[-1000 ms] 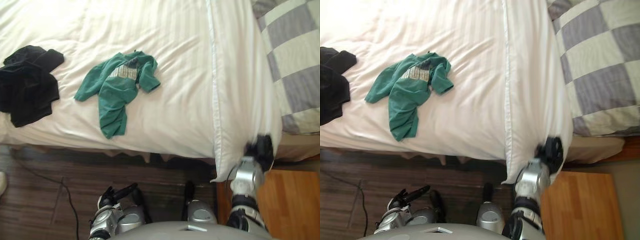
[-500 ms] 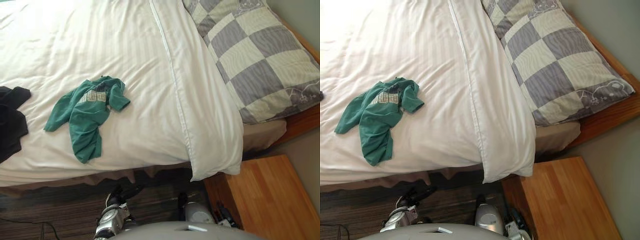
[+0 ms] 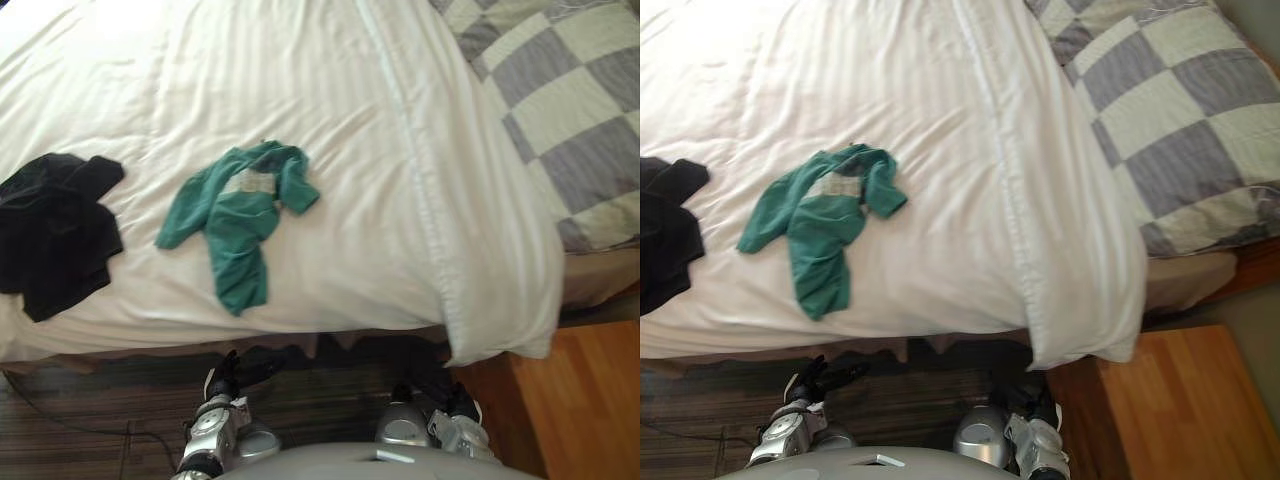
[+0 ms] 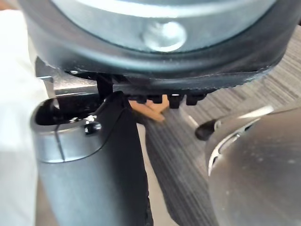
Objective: Tidy up the quilt and then pick up the clothes from the bed and put them into the laundry hamper
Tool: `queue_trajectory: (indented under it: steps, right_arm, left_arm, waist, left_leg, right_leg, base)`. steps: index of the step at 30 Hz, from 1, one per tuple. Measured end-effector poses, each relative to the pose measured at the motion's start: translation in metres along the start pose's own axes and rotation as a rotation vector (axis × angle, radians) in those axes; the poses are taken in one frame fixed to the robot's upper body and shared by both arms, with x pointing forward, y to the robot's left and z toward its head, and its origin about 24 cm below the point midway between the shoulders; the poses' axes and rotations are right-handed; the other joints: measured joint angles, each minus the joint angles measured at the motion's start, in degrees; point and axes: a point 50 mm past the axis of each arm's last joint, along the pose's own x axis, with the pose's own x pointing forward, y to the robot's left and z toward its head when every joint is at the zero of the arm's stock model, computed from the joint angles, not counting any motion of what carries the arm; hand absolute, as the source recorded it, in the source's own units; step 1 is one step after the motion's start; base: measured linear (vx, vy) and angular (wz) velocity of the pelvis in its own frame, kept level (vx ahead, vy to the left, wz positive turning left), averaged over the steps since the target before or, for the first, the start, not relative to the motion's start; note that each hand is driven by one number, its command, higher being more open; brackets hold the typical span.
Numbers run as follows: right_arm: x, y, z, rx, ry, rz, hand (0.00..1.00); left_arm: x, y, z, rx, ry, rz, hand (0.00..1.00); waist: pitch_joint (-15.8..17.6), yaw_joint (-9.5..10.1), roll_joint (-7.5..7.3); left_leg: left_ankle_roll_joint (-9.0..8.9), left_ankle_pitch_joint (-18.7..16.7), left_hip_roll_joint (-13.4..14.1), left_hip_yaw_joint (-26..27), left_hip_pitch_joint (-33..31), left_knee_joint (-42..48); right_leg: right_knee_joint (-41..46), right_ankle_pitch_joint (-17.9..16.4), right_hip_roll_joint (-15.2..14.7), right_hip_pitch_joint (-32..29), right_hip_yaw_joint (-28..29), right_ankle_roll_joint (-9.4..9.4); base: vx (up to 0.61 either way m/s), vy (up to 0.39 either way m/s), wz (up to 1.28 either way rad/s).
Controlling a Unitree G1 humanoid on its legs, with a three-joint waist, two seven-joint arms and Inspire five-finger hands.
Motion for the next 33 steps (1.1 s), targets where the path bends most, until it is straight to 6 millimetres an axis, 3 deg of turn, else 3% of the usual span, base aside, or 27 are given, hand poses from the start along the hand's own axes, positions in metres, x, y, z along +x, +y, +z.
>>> queue_trajectory:
  steps: [1, 2, 4, 6, 7, 8, 9, 11, 12, 13, 15, 17, 18, 19, 22, 23, 25, 26, 29, 30, 31, 32, 33]
  right_arm:
    - [-0.001, 0.01, -0.005, -0.006, 0.029, 0.047, 1.0]
    - [-0.004, 0.023, -0.016, -0.013, 0.068, 0.093, 1.0]
    - [-0.005, 0.023, -0.017, -0.026, 0.065, 0.107, 1.0]
    - [-0.004, 0.022, -0.013, -0.077, 0.041, 0.117, 1.0]
    - [-0.003, 0.023, -0.009, -0.157, 0.03, 0.13, 1.0]
    - [-0.002, 0.027, -0.002, -0.204, 0.006, 0.148, 1.0]
    - [-0.002, 0.028, 0.001, -0.245, -0.01, 0.157, 1.0]
    - [-0.003, 0.038, 0.005, -0.449, -0.063, 0.201, 1.0]
    - [-0.004, 0.042, 0.008, -0.512, -0.09, 0.217, 1.0]
    - [-0.004, 0.045, 0.011, -0.566, -0.116, 0.232, 1.0]
    - [-0.005, 0.05, 0.012, -0.644, -0.147, 0.246, 1.0]
    - [-0.005, 0.05, 0.011, -0.645, -0.141, 0.241, 1.0]
    - [-0.005, 0.05, 0.011, -0.638, -0.141, 0.242, 1.0]
    - [-0.005, 0.051, 0.014, -0.622, -0.144, 0.244, 1.0]
    - [0.0, 0.05, 0.026, -0.604, -0.149, 0.231, 1.0]
    - [0.001, 0.047, 0.026, -0.603, -0.136, 0.221, 1.0]
    - [0.001, 0.048, 0.025, -0.593, -0.128, 0.222, 1.0]
    - [0.001, 0.047, 0.025, -0.572, -0.122, 0.215, 1.0]
    - [0.003, 0.046, 0.029, -0.523, -0.113, 0.202, 1.0]
    - [0.003, 0.044, 0.031, -0.471, -0.108, 0.199, 1.0]
    - [0.003, 0.043, 0.031, -0.451, -0.105, 0.196, 1.0]
    - [0.003, 0.042, 0.029, -0.423, -0.097, 0.193, 1.0]
    - [0.002, 0.041, 0.023, -0.401, -0.081, 0.193, 1.0]
  left_arm:
    - [0.0, 0.012, -0.001, 0.019, 0.009, 0.032, 1.0]
    - [0.0, 0.032, 0.0, 0.064, 0.025, 0.07, 1.0]
    - [-0.003, 0.042, -0.007, 0.107, 0.059, 0.08, 1.0]
    - [-0.007, 0.047, -0.018, 0.105, 0.091, 0.091, 1.0]
    - [-0.008, 0.047, -0.02, 0.112, 0.095, 0.087, 1.0]
    - [-0.009, 0.048, -0.023, 0.126, 0.103, 0.086, 1.0]
    - [-0.009, 0.047, -0.023, 0.145, 0.103, 0.081, 1.0]
    - [-0.009, 0.043, -0.023, 0.198, 0.102, 0.055, 1.0]
    - [-0.008, 0.041, -0.021, 0.212, 0.097, 0.046, 1.0]
    - [-0.007, 0.038, -0.021, 0.215, 0.096, 0.034, 1.0]
    - [-0.005, 0.033, -0.016, 0.263, 0.085, 0.016, 1.0]
    - [-0.003, 0.02, -0.012, 0.291, 0.071, -0.02, 1.0]
    - [-0.003, 0.007, -0.013, 0.284, 0.058, -0.049, 1.0]
    - [-0.003, -0.009, -0.011, 0.285, 0.038, -0.083, 1.0]
    - [0.002, -0.028, 0.007, 0.313, -0.023, -0.153, 1.0]
    - [0.001, -0.029, 0.008, 0.287, -0.031, -0.151, 1.0]
    - [0.001, -0.028, 0.007, 0.269, -0.029, -0.156, 1.0]
    - [0.001, -0.028, 0.005, 0.269, -0.017, -0.169, 1.0]
    - [-0.001, -0.036, -0.001, 0.253, 0.007, -0.181, 1.0]
    - [-0.002, -0.045, -0.002, 0.244, 0.008, -0.201, 1.0]
    - [-0.003, -0.049, -0.003, 0.239, 0.007, -0.209, 1.0]
    - [-0.002, -0.053, 0.0, 0.24, -0.003, -0.218, 1.0]
    - [-0.002, -0.054, 0.001, 0.247, -0.003, -0.217, 1.0]
  waist:
    - [-0.6, -0.64, -1.86]
    - [-1.4, -0.72, -4.63]
    - [-1.9, -0.36, -4.46]
    - [-3.8, -0.07, -3.68]
    - [-4.0, 0.01, -3.02]
    - [-4.0, -0.19, -2.07]
    - [-3.9, -0.21, -1.56]
    - [-3.6, 0.21, -0.24]
    - [-3.3, 0.36, 0.26]
    - [-3.0, 0.46, 0.61]
    - [-2.9, 1.14, 0.08]
    - [-2.6, 1.43, -0.06]
    - [-2.7, 1.34, 0.47]
    - [-2.0, 1.36, 1.27]
    - [0.7, 1.15, 1.72]
    - [0.7, 1.38, 2.12]
    - [0.8, 1.17, 2.41]
    - [1.0, 0.84, 2.04]
    - [0.9, -0.6, 2.7]
    - [0.9, -0.81, 2.6]
    - [0.8, -0.88, 2.46]
    - [0.6, -0.78, 1.92]
    - [0.2, -0.88, -0.14]
  left_leg:
    - [-2.23, -3.1, -1.7, -0.2, 0.3, -1.8]
    - [-1.81, -2.8, -3.9, -0.4, -0.3, -1.7]
    - [-2.01, -3.5, -4.5, 1.1, 0.7, -1.9]
    - [-1.72, -3.3, -5.4, 3.6, 0.0, -2.5]
    - [-1.32, -3.0, -5.5, 5.7, 0.3, -2.9]
    - [-1.31, -3.0, -4.8, 6.5, 0.2, -3.0]
    - [-1.27, -3.0, -4.3, 6.6, 0.2, -3.0]
    - [-0.28, -2.3, -2.5, 6.5, 0.2, -3.0]
    - [0.5, -1.8, -1.9, 6.1, 0.2, -3.0]
    - [2.35, -1.2, -1.6, 6.0, 0.2, -3.1]
    - [8.89, 0.2, -2.4, 6.4, 0.4, -3.3]
    - [8.09, -1.0, -7.9, 5.7, 1.5, -6.0]
    - [8.93, -0.3, -10.6, 6.0, 1.9, -7.4]
    - [7.87, 0.4, -11.1, 6.7, 0.4, -4.2]
    - [3.77, 1.7, -12.1, 6.7, -5.9, 9.0]
    - [2.81, 2.3, -12.1, 7.8, -6.2, 10.9]
    - [2.5, 2.5, -11.7, 11.1, -4.9, 11.3]
    - [2.49, 0.4, -10.2, 15.5, -3.2, 10.2]
    - [5.56, -0.2, -6.7, 19.3, -0.2, 5.2]
    - [7.76, 1.5, -4.0, 18.9, 0.4, 3.4]
    - [7.85, 2.0, -3.3, 18.4, 0.4, 2.9]
    - [5.92, 0.8, -4.5, 16.2, 0.4, 3.0]
    - [4.16, -1.4, -6.9, 16.1, 0.1, 3.9]
  right_leg:
    - [0.5, -1.5, 0.4, -0.1, 1.0, 2.05]
    - [0.0, -0.5, 0.8, 0.7, 3.1, 1.6]
    - [-1.1, 6.8, 1.1, 0.8, 1.0, 0.56]
    - [-0.3, 12.7, 0.7, -3.6, -0.9, -5.85]
    - [-2.0, 15.7, 1.4, -4.3, -4.9, -7.39]
    - [-0.5, 11.9, 4.1, -4.1, -7.8, -5.25]
    - [1.1, 8.3, 5.9, -4.0, -9.1, -4.36]
    - [7.0, -5.1, 12.2, -3.8, -12.7, -5.27]
    - [7.3, -7.1, 13.7, -3.6, -11.2, -5.54]
    - [7.6, -7.5, 14.1, -3.3, -11.3, -5.9]
    - [7.5, -8.4, 14.0, -1.9, -12.5, -7.27]
    - [4.7, -7.6, 12.8, 0.1, -12.7, -7.69]
    - [2.2, -5.9, 12.2, 1.2, -12.9, -7.05]
    - [0.5, -5.0, 11.6, 1.8, -12.7, -6.67]
    - [-0.7, -3.8, 8.6, 3.0, -11.8, -5.76]
    - [-0.9, -3.4, 7.9, 3.2, -10.7, -5.8]
    - [-2.1, -2.8, 7.2, 4.3, -10.0, -5.84]
    - [-3.1, -1.9, 6.7, 5.0, -9.2, -5.84]
    - [-2.5, -1.6, 6.6, 4.6, -7.5, -5.35]
    - [-1.6, -1.1, 5.7, 3.3, -6.2, -4.44]
    - [-1.5, -0.7, 5.0, 2.8, -5.7, -3.68]
    - [-1.6, 0.2, 3.6, 2.3, -4.8, -2.37]
    - [-2.1, 0.5, 2.2, 1.8, -4.6, -1.43]
  base:
    - [0.06, 0.53, -0.06]
    - [0.06, 0.286, 0.12]
    - [0.01, 0.262, -0.17]
    - [-0.04, 0.295, -0.54]
    - [-0.04, 0.226, -0.68]
    - [-0.03, 0.189, -0.56]
    - [0.0, 0.111, -0.32]
    - [0.01, 0.005, -0.12]
    - [-0.03, -0.085, 0.09]
    - [-0.04, -0.103, 0.15]
    - [-0.03, -0.123, 0.29]
    - [0.01, -0.049, 0.29]
    - [0.03, 0.017, 0.14]
    - [0.03, 0.016, 0.12]
    - [0.0, 0.079, 0.09]
    - [0.02, 0.087, -0.15]
    - [0.08, 0.121, -0.2]
    - [0.09, 0.155, -0.24]
    - [0.05, 0.196, -0.33]
    - [0.02, 0.259, -0.3]
    - [0.01, 0.359, -0.34]
    - [0.01, 0.35, -0.18]
    - [0.02, 0.357, -0.02]
